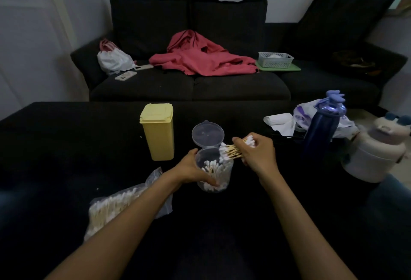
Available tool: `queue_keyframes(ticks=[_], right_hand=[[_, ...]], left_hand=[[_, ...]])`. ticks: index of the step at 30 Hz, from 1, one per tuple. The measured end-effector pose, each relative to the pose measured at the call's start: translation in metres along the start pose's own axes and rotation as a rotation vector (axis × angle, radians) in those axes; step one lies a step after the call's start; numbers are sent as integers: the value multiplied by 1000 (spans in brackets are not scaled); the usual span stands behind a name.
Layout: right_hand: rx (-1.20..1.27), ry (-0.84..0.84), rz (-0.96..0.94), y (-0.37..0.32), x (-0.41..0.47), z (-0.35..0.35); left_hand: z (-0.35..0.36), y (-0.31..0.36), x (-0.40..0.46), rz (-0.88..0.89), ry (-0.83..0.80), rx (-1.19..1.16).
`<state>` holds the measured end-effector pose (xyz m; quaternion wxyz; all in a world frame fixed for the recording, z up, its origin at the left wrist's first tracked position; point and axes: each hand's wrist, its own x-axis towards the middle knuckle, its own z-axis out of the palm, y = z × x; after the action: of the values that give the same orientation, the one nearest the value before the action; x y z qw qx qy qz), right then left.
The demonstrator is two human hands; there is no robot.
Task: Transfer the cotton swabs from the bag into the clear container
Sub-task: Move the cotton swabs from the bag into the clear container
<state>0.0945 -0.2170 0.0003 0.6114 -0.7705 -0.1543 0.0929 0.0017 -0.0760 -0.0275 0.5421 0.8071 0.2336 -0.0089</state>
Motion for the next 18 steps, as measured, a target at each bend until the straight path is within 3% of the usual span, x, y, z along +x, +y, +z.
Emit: queue_keyframes(ticks=[10, 15, 18], right_hand=[[31, 50, -89, -7, -10, -6], [36, 14, -264, -20, -34, 1], [12, 46, -368, -22, -42, 7]], left_hand=[[4, 8, -26, 356, 211, 53], [-8, 2, -60, 534, 389, 335], [-17, -4, -71, 553, 400, 454]])
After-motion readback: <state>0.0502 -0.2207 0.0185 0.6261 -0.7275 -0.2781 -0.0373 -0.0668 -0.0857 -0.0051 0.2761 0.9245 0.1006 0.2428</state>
